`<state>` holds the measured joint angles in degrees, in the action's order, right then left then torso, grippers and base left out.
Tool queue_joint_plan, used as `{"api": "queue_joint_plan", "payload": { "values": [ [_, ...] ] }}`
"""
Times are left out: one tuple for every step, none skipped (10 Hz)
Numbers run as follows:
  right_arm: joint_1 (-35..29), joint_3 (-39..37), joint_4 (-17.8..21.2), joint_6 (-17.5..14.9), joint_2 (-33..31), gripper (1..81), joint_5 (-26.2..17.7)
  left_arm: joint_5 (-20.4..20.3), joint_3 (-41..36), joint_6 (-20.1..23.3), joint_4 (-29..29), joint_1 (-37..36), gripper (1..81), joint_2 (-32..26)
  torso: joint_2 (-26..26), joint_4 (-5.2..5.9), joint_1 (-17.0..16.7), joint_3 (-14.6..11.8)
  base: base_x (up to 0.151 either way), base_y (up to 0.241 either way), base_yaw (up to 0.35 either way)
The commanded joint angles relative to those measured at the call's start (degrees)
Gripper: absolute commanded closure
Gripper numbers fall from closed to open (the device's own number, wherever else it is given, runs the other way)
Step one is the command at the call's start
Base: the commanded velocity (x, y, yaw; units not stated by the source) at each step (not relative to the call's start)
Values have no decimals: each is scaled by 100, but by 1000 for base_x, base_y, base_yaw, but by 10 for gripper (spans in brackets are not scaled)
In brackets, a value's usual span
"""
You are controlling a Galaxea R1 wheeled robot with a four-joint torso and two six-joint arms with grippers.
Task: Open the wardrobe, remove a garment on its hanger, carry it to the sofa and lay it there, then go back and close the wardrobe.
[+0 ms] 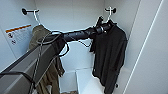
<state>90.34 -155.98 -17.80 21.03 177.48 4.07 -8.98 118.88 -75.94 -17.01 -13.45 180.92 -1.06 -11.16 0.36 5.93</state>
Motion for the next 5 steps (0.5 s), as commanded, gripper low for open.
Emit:
{"api": "queue_joint_plan", "payload": {
  "values": [
    [-152,42,-22,-20,45,10,-293,-385,-479,140,-250,-1621,811,-247,0,0,0,0,0,0,0],
    [-152,25,-4,-20,35,10,-284,-341,-541,140,-268,-1700,811,-415,0,0,2,0,0,0,0],
    [-152,34,-4,-20,35,10,-284,-323,-524,140,-286,-1779,811,-521,2,0,2,2,0,0,0],
    [-152,51,-13,-20,35,10,-284,-306,-541,140,-303,-1832,811,-715,2,0,2,2,0,0,0],
    [-152,43,-21,-20,35,10,-293,-297,-594,140,-303,-1823,811,-917,2,0,2,2,0,0,0]
  ]
}}
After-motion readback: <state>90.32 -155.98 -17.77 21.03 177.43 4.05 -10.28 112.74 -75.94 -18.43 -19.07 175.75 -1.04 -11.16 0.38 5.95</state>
